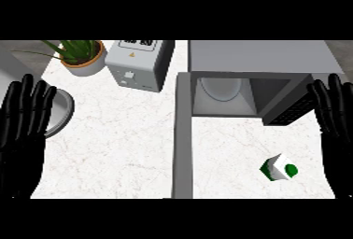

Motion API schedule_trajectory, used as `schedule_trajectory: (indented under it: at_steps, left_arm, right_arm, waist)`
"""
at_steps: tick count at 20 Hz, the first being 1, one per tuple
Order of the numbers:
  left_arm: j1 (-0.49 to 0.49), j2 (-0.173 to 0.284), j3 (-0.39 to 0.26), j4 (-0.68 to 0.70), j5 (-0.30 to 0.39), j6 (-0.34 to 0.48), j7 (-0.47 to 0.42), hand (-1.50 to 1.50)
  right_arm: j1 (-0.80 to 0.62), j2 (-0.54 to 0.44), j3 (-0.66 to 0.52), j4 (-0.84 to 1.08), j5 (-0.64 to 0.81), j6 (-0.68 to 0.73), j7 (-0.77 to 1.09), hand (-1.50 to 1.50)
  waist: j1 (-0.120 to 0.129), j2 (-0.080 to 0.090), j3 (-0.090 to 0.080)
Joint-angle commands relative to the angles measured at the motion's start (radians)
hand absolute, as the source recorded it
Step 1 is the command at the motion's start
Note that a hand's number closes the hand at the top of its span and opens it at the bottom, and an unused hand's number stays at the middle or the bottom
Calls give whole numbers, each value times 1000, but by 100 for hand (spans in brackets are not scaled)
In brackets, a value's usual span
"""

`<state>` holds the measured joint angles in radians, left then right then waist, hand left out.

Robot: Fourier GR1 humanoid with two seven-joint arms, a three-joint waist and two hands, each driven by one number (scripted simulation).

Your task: Pick up the milk, place it into the microwave and close the microwave

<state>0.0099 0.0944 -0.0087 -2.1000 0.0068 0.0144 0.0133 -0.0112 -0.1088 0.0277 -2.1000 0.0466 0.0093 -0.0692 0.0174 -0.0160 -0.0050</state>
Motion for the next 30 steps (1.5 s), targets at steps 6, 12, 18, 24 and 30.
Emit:
schedule_trajectory:
  at_steps: [6,12,18,24,30]
  left_arm:
    - [-64,119,142,82,158,-125,16,-150]
    - [37,93,194,-48,443,-176,158,-150]
    - [166,140,324,-108,581,-278,168,-150]
    - [352,85,383,-180,662,-407,119,-150]
    - [383,103,492,-216,777,-441,166,-150]
  right_arm:
    - [170,-215,-118,-61,-402,396,-48,-150]
    - [276,-304,-222,-25,-637,570,-67,-150]
    - [333,-289,-293,-19,-615,611,-47,-150]
    - [361,-200,-306,94,-413,687,-186,-150]
    - [269,-138,-283,246,-242,643,-234,-150]
  waist:
    - [-43,15,6]
    - [-19,12,6]
    - [-16,14,5]
    - [-11,13,5]
    - [-8,14,5]
